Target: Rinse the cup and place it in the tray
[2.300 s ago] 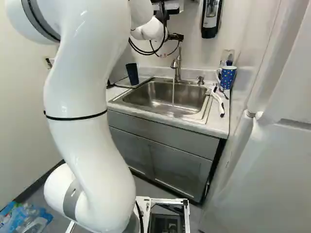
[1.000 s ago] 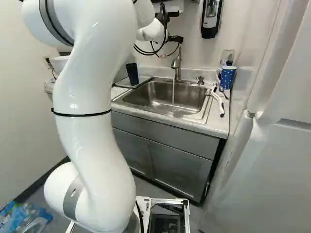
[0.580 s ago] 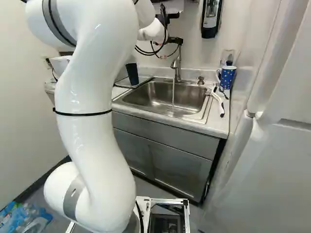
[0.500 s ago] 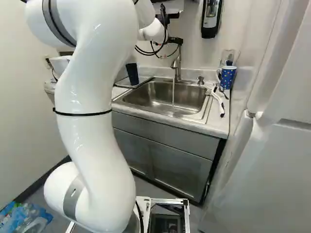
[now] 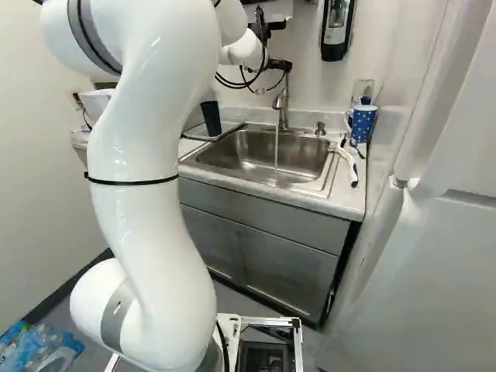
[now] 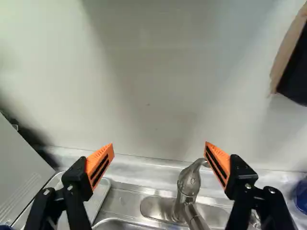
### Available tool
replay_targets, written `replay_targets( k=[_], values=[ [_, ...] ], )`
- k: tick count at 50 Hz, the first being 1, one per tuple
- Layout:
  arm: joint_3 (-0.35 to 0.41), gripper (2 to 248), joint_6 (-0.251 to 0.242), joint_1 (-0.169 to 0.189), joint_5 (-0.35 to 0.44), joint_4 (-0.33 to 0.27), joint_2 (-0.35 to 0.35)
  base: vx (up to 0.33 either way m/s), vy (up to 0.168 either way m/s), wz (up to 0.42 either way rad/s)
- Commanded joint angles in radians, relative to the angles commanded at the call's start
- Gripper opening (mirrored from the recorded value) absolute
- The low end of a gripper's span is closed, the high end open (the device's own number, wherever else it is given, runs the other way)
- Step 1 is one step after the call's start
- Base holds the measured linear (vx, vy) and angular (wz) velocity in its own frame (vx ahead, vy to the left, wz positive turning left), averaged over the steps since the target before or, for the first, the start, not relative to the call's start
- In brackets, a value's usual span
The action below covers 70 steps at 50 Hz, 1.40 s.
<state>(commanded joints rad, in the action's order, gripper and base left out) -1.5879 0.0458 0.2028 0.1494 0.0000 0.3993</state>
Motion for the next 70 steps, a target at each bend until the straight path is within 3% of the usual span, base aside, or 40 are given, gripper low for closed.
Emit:
replay_targets(
  k=[70],
  values=[
    [0.069, 247, 0.000, -0.017, -0.124, 0.000, -0.059, 0.000, 0.000, 0.000]
  ],
)
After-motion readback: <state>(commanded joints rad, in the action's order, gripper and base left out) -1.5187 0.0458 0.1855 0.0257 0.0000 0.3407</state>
